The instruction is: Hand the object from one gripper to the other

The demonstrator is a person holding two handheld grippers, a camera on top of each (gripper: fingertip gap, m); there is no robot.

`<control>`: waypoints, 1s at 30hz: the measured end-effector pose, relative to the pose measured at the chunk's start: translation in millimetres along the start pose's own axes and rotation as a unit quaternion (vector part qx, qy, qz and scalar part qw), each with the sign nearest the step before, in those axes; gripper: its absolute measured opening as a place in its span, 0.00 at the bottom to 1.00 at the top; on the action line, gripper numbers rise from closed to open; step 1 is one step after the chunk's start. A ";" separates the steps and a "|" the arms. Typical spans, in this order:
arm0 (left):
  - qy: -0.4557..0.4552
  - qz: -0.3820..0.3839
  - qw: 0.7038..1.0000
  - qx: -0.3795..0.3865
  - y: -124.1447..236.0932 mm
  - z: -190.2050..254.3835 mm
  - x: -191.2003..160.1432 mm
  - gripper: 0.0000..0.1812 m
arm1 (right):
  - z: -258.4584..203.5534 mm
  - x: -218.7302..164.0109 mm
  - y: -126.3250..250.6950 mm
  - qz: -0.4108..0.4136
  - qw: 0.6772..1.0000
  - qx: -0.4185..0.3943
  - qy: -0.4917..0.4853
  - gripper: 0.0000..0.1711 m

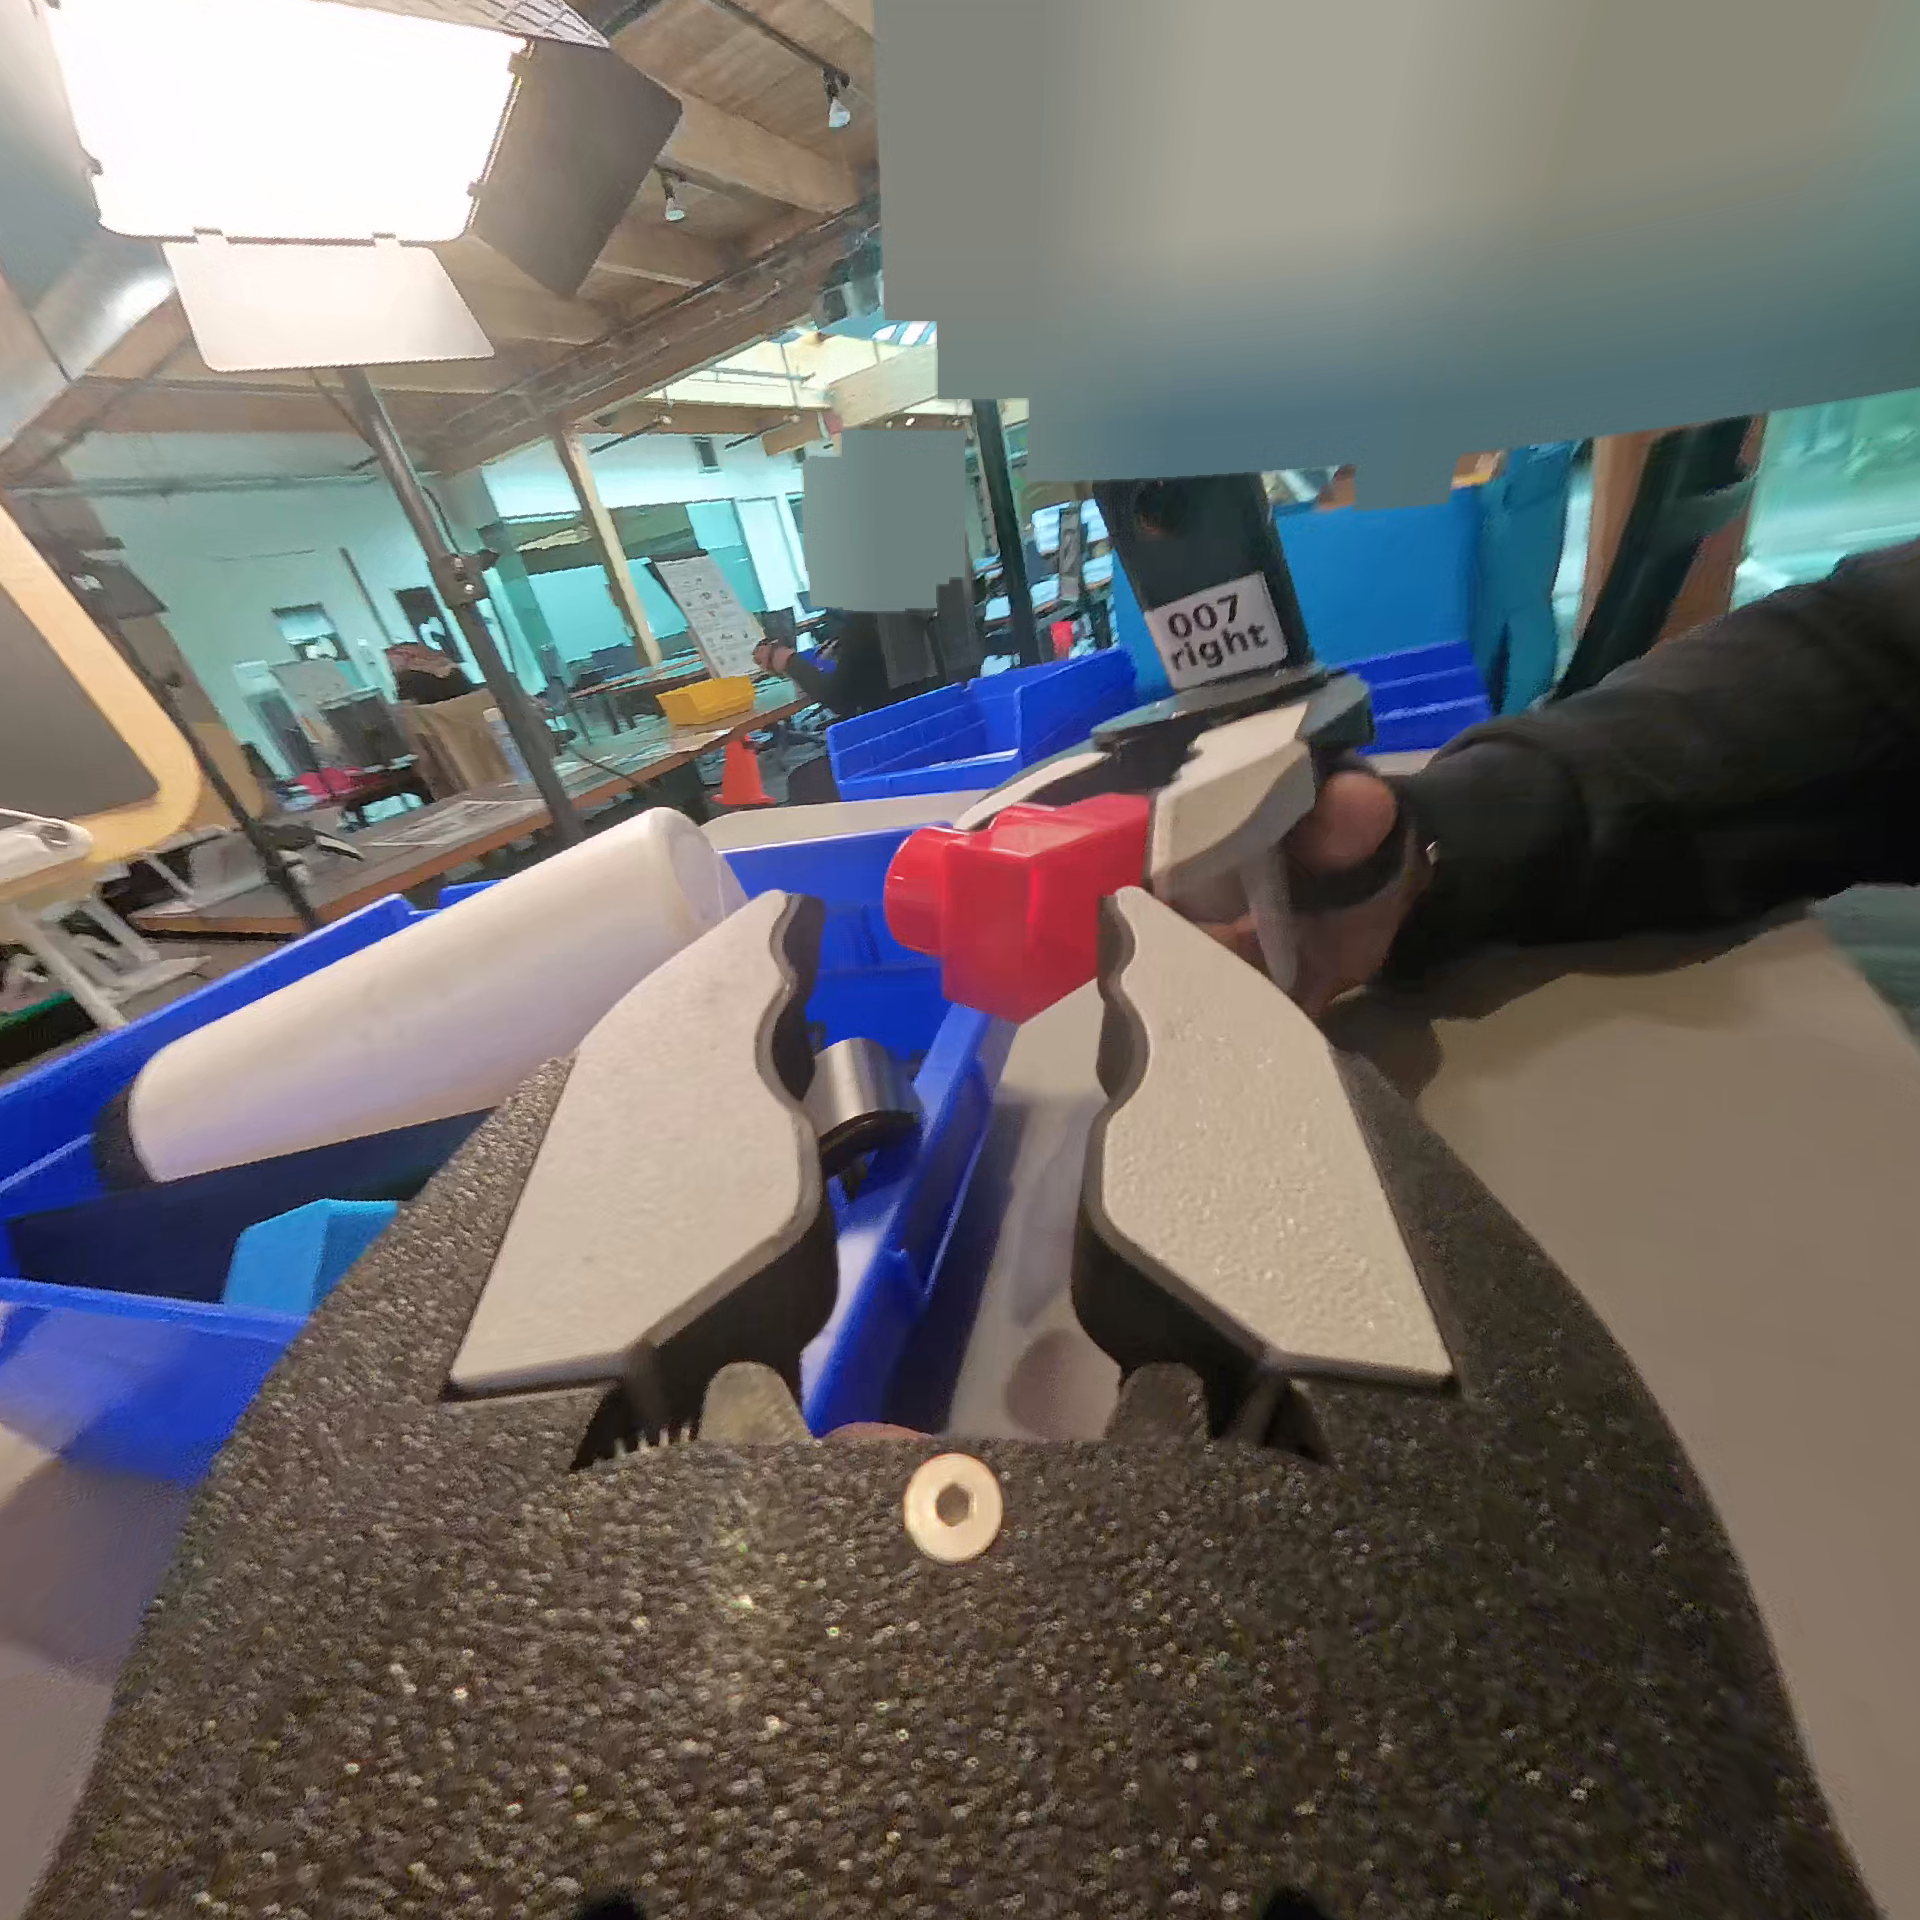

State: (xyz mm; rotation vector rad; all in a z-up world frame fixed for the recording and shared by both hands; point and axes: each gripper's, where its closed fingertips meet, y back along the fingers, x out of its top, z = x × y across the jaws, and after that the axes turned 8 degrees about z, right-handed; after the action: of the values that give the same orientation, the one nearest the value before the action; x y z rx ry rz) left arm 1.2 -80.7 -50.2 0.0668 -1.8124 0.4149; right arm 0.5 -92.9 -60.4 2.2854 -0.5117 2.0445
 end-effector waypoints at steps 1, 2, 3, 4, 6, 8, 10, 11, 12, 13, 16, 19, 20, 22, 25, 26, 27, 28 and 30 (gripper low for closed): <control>-0.018 -0.008 1.000 0.005 0.3 -1.2 -2.6 0.29 | 1.7 0.2 0.4 0.001 1.000 -0.001 -0.010 0.31; -0.033 -0.015 0.999 0.008 0.6 -1.7 -4.9 0.28 | 2.8 0.2 0.5 0.001 1.000 -0.004 -0.013 0.31; -0.044 -0.020 0.999 0.009 0.6 -1.6 -6.5 0.28 | 2.8 -0.6 0.0 -0.001 1.000 -0.005 -0.011 0.31; -0.050 -0.023 0.998 0.008 0.4 -0.5 -7.7 0.27 | 1.7 -1.8 -0.8 -0.006 1.000 -0.005 -0.005 0.31; -0.054 -0.029 0.998 0.004 -0.4 3.2 -9.9 0.27 | -1.9 -4.6 -2.8 -0.016 1.000 -0.003 0.012 0.31; -0.063 -0.047 0.997 0.007 -1.2 4.6 -15.8 0.25 | -5.0 -7.9 -4.8 -0.027 0.999 -0.003 0.030 0.31; -0.081 -0.073 0.994 0.008 -1.0 5.7 -24.3 0.18 | -6.2 -10.9 -6.6 -0.038 0.998 -0.008 0.045 0.31; -0.090 -0.087 0.992 0.014 -0.6 4.4 -28.1 0.16 | -5.8 -12.0 -7.3 -0.042 0.998 -0.013 0.052 0.31; -0.098 -0.096 0.990 0.019 -0.3 3.2 -30.6 0.16 | -4.9 -12.7 -7.8 -0.044 0.997 -0.019 0.058 0.31; -0.100 -0.102 0.990 0.022 0.0 2.4 -31.4 0.16 | -4.2 -13.1 -8.3 -0.046 0.997 -0.024 0.065 0.31; -0.066 -0.110 0.991 0.038 1.6 -3.4 -30.9 0.13 | -3.0 -13.3 -8.9 -0.048 0.992 -0.039 0.111 0.28; -0.014 -0.118 0.991 0.064 5.0 -15.8 -32.6 0.10 | 0.1 -21.6 -9.9 -0.079 0.980 -0.058 0.173 0.28; -0.001 -0.118 0.990 0.076 6.5 -20.9 -33.1 0.09 | 1.6 -25.6 -10.3 -0.093 0.976 -0.064 0.187 0.28; 0.019 -0.112 0.990 0.088 8.1 -26.1 -31.6 0.08 | 3.6 -30.9 -11.1 -0.112 0.971 -0.072 0.200 0.29; 0.023 -0.095 0.989 0.111 10.2 -32.3 -24.9 0.04 | 8.6 -34.3 -10.2 -0.127 0.967 -0.087 0.204 0.29; 0.024 -0.082 0.990 0.114 10.8 -33.9 -20.1 0.04 | 11.2 -34.3 -9.3 -0.130 0.966 -0.093 0.205 0.27; 0.026 -0.073 0.990 0.118 11.5 -35.4 -16.1 0.04 | 14.8 -34.6 -8.2 -0.134 0.964 -0.101 0.205 0.27; 0.029 -0.065 0.990 0.121 12.2 -36.8 -12.6 0.04 | 18.5 -35.3 -7.0 -0.139 0.963 -0.109 0.204 0.26; 0.032 -0.058 0.990 0.123 12.6 -37.4 -9.5 0.04 | 25.4 -37.2 -4.9 -0.151 0.959 -0.125 0.206 0.26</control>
State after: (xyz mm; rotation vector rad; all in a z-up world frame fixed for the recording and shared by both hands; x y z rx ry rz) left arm 35.2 -58.8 -54.0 0.3241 -1.6774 0.5490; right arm 23.2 -86.2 -99.0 1.6187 -0.3446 2.0765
